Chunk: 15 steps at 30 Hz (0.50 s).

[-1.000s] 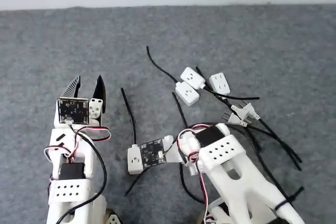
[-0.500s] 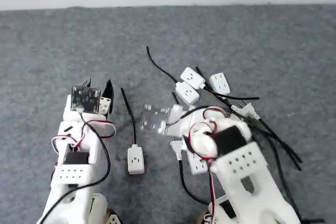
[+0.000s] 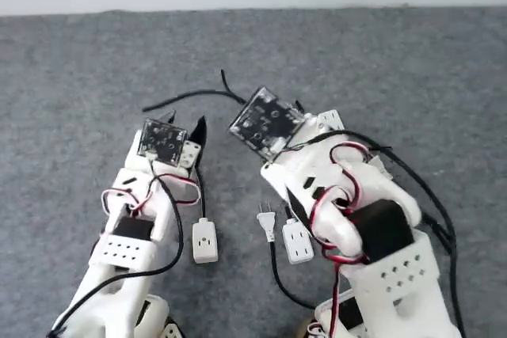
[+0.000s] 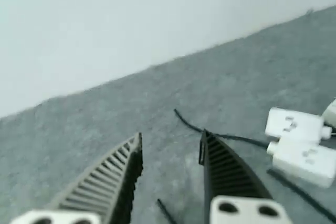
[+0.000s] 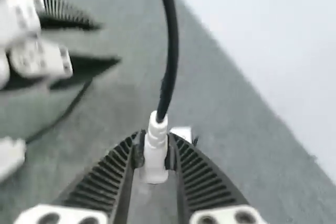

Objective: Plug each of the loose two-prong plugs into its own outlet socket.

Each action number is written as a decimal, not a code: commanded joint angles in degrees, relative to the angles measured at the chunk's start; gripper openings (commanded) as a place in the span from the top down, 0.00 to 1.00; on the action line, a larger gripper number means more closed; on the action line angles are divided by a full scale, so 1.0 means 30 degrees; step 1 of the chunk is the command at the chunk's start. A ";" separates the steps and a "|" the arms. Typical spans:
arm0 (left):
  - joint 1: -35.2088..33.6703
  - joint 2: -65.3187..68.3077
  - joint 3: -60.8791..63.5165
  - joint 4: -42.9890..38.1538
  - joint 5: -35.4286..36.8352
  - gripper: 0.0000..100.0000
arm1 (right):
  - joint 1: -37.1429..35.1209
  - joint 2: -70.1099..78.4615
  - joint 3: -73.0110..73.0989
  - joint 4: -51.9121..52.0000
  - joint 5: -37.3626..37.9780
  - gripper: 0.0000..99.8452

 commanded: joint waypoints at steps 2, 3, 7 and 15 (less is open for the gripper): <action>0.1582 0.0029 -0.1978 0.1260 -0.0234 0.83 | -0.0220 -0.0337 -0.2637 -0.0542 -0.0703 0.99; 0.2081 -0.0059 -0.2154 0.1465 -0.0234 0.83 | -0.0220 -0.0337 -0.2960 -0.0542 -0.0703 0.99; 0.4103 -0.2227 -0.2916 0.3018 -0.0234 0.83 | -0.0220 -0.0337 -0.3722 -0.0571 -0.0703 0.99; 0.6623 -0.7473 -0.4469 0.6447 -0.0234 0.83 | -0.0161 -0.0337 -0.5070 -0.1538 -0.0703 0.99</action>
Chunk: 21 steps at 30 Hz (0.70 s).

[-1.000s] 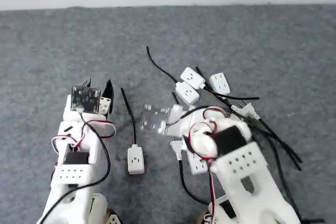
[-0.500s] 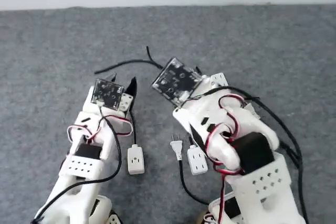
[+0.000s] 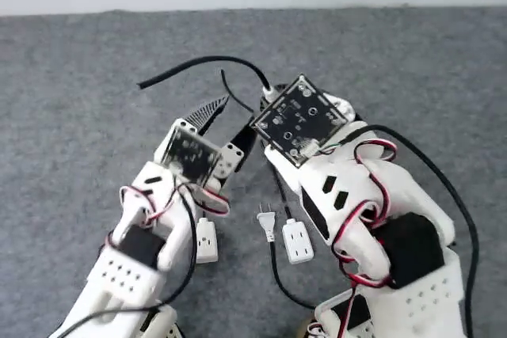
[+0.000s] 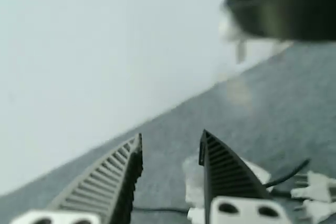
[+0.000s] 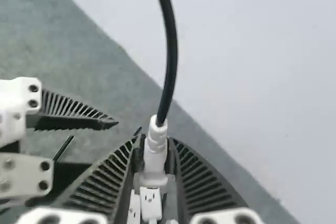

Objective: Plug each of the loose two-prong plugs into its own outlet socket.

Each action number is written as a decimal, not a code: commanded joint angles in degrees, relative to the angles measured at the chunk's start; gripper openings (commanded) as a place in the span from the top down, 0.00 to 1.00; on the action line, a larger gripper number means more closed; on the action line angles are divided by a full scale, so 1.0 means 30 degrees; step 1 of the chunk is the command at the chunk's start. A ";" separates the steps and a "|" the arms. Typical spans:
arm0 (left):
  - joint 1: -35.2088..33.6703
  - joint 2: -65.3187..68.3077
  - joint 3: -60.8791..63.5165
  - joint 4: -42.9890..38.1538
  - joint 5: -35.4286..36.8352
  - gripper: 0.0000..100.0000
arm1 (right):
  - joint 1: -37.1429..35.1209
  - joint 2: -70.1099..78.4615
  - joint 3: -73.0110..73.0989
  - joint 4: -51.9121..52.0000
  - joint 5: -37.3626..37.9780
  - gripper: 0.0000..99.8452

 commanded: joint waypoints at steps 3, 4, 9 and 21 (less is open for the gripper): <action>0.2432 -0.3106 -0.1187 0.2022 -0.0205 0.83 | -0.0161 -0.0337 -0.1612 -0.0718 -0.0205 0.99; 0.2960 -0.3516 -0.1187 0.2432 -0.0410 0.83 | -0.0161 -0.0337 -0.1612 -0.0718 -0.0205 0.99; 0.5421 -0.5304 -0.1187 0.3604 -0.1465 0.83 | -0.0278 -0.0337 -0.1612 -0.0571 -0.0352 0.99; 0.5568 -0.7179 0.0278 0.3575 -0.1905 0.83 | -0.2652 -0.0454 -0.1670 0.0718 -0.0645 0.99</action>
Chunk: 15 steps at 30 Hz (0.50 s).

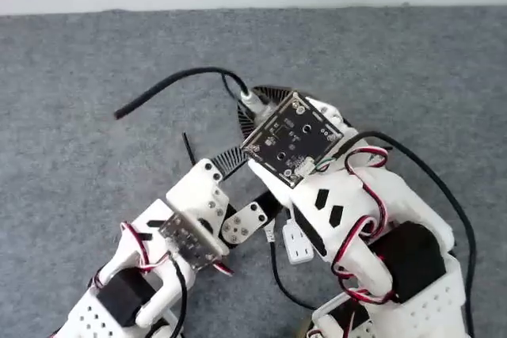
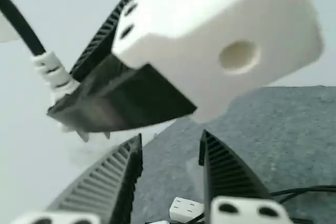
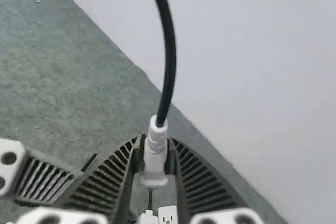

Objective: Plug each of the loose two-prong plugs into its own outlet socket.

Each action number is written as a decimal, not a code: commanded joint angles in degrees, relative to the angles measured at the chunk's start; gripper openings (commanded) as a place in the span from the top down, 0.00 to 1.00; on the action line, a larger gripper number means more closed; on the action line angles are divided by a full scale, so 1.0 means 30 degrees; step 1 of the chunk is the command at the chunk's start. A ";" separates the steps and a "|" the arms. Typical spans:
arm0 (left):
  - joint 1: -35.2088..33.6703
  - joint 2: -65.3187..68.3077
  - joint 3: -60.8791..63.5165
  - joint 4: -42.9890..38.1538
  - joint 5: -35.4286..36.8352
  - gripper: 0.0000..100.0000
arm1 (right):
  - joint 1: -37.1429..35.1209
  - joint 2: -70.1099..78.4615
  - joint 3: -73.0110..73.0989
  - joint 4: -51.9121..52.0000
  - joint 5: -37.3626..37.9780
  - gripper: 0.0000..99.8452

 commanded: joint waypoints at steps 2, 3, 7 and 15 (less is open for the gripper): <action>0.0117 -0.1289 0.0425 0.0059 -0.0322 0.83 | -0.1304 -0.0542 -0.1055 0.0777 -0.0117 0.99; 0.0117 -0.1524 0.0630 0.0059 -0.0586 0.83 | -0.1538 -0.0542 -0.1084 0.0894 0.0029 0.99; 0.0029 -0.2725 0.1626 0.0059 -0.1495 0.83 | -0.1656 -0.0513 -0.1231 0.1714 -0.0059 0.99; -0.1436 -0.3663 0.2300 0.0059 -0.1436 0.83 | -0.2212 -0.0601 -0.2051 0.3385 -0.0059 0.99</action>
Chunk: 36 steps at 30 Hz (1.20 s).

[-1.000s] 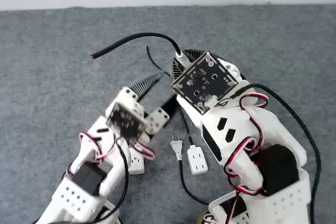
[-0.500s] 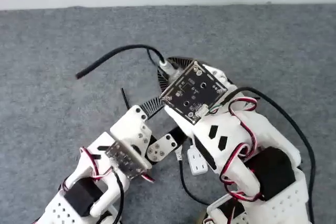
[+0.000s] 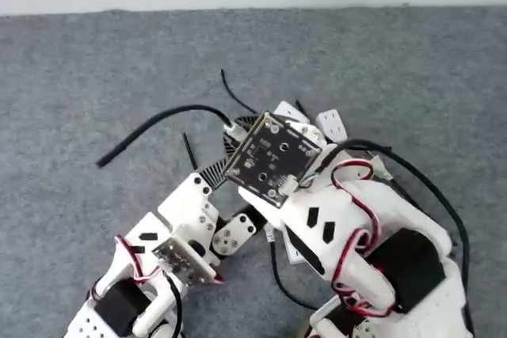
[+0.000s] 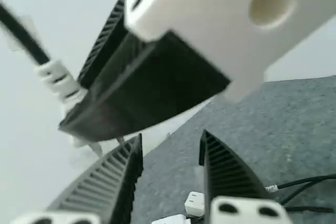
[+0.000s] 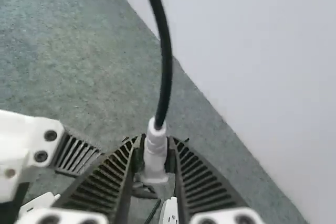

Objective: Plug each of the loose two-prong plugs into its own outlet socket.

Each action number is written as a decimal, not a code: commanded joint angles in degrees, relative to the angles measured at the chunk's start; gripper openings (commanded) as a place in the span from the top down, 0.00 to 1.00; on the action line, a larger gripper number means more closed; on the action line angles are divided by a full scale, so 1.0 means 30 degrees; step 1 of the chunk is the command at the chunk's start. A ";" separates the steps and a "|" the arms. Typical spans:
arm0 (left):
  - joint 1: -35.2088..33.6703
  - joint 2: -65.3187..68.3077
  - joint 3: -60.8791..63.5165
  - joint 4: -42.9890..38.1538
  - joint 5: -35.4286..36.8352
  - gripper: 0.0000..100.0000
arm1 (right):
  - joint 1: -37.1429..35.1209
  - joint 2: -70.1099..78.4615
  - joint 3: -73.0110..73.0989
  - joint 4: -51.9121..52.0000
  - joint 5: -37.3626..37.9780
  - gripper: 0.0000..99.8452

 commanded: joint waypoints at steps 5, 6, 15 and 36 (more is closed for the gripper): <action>-0.0557 -0.0703 -0.0308 0.0615 -0.0205 0.83 | -0.0249 -0.0484 -0.1201 0.1275 -0.0059 0.99; -0.0557 -0.0821 -0.0337 0.0791 -0.0205 0.83 | -0.0249 -0.0484 -0.1201 0.1421 -0.0059 0.99; -0.0879 -0.2198 -0.0249 0.1582 -0.0205 0.83 | -0.0220 -0.0484 -0.1172 0.1656 -0.0059 0.99; -0.1055 -0.2227 0.0630 0.1407 -0.0205 0.83 | 0.1216 -0.0484 -0.1143 0.2095 -0.0410 0.99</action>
